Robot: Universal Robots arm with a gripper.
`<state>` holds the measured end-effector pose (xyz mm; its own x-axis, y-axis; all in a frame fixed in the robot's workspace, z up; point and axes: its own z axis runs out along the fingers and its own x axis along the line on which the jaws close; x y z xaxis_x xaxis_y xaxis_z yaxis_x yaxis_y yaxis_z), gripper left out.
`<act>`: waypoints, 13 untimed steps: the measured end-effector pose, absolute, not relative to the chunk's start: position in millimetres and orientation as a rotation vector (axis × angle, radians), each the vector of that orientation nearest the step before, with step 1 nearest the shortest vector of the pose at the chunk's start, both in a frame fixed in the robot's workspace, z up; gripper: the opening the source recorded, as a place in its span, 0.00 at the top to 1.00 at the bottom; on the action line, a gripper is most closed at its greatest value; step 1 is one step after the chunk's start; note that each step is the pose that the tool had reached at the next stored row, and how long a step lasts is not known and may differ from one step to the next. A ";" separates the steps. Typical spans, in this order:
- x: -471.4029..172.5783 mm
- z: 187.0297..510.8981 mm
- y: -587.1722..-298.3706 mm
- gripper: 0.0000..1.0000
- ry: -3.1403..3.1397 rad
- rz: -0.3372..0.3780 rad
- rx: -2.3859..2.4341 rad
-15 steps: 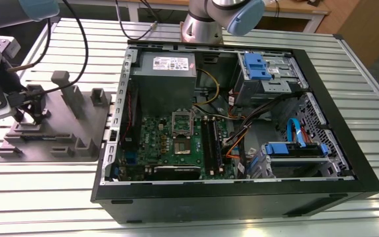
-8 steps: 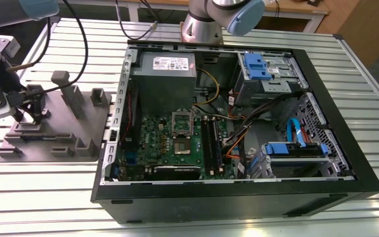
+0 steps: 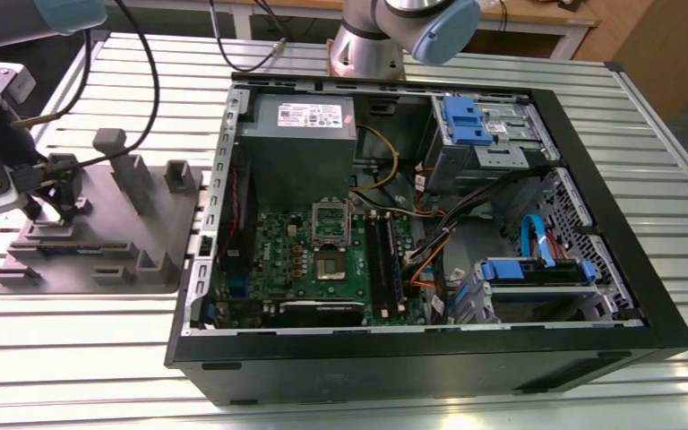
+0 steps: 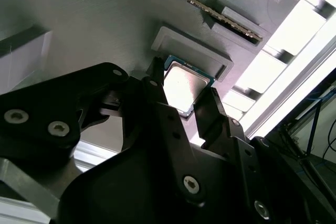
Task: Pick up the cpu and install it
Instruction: 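Pick up the cpu and move it towards the insertion slot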
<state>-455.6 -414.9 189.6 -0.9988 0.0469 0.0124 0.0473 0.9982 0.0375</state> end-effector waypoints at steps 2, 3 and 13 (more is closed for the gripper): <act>-455.6 190.1 -414.9 0.53 -3.129 -0.059 -0.074; -455.6 190.3 -414.9 0.53 -3.129 -0.059 -0.074; -455.6 192.1 -414.9 0.53 -3.129 -0.059 -0.074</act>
